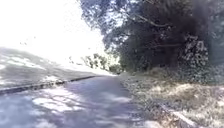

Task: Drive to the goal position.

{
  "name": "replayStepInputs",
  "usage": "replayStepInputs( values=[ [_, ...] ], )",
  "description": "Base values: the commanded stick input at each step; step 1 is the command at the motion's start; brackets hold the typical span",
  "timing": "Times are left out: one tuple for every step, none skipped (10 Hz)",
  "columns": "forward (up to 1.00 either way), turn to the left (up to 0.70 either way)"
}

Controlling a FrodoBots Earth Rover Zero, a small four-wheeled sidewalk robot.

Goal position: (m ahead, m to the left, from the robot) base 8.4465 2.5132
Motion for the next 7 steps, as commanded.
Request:
replayStepInputs(
  values=[
    [0.70,0.00],
    [0.70,0.00],
    [0.70,0.00],
    [0.70,0.00],
    [0.70,0.00],
    [0.70,0.00],
    [0.70,0.00]
  ],
)
